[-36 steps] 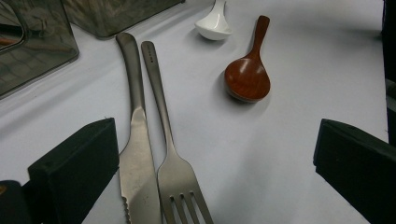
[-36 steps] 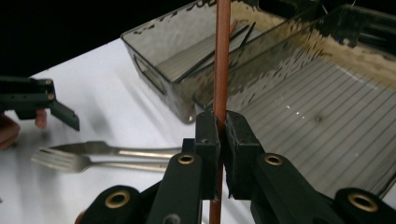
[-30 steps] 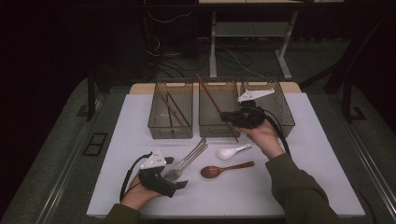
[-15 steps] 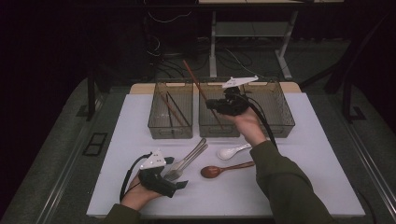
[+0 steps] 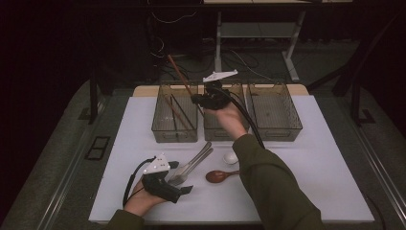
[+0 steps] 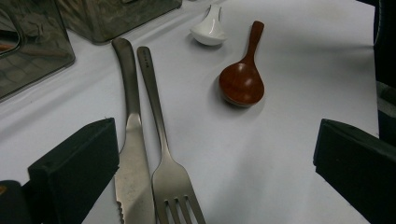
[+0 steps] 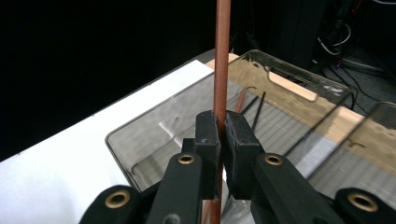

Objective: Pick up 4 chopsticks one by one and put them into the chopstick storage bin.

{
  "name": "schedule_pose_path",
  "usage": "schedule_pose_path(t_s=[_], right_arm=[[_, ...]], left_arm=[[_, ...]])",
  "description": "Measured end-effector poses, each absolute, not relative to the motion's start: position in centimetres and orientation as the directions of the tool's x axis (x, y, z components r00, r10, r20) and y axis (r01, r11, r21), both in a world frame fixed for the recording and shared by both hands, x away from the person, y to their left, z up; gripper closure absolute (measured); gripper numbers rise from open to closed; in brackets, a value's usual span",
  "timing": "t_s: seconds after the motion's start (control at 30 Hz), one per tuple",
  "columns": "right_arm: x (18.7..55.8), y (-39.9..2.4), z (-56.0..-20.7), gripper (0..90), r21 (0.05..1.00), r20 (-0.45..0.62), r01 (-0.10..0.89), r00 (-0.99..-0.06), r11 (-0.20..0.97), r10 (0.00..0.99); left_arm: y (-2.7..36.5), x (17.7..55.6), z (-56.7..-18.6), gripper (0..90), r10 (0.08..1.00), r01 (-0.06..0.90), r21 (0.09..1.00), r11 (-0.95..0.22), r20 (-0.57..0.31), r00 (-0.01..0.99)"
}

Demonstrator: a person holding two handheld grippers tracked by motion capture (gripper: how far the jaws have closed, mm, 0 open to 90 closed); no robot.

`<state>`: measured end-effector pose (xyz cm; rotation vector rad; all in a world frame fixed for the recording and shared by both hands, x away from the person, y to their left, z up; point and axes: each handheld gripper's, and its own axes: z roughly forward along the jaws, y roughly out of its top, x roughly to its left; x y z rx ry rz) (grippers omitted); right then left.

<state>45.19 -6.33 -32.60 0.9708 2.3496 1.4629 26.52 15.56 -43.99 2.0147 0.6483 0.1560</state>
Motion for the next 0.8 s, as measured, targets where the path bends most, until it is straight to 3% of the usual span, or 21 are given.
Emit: schedule_pose_path(t_s=[0.4,0.8], right_arm=[[46.6,-1.9,-33.8,84.3,0.849,0.171,0.436,-0.763,0.300,0.624],[47.2,-0.2,-36.7,84.2,0.798,0.173,0.483,-0.757,0.361,0.630]], left_arm=[[15.6,26.5,-43.9,0.0,0.504,0.381,0.850,-0.365,-0.164,0.848],[15.6,26.5,-43.9,0.0,0.499,0.378,0.849,-0.369,-0.162,0.851]])
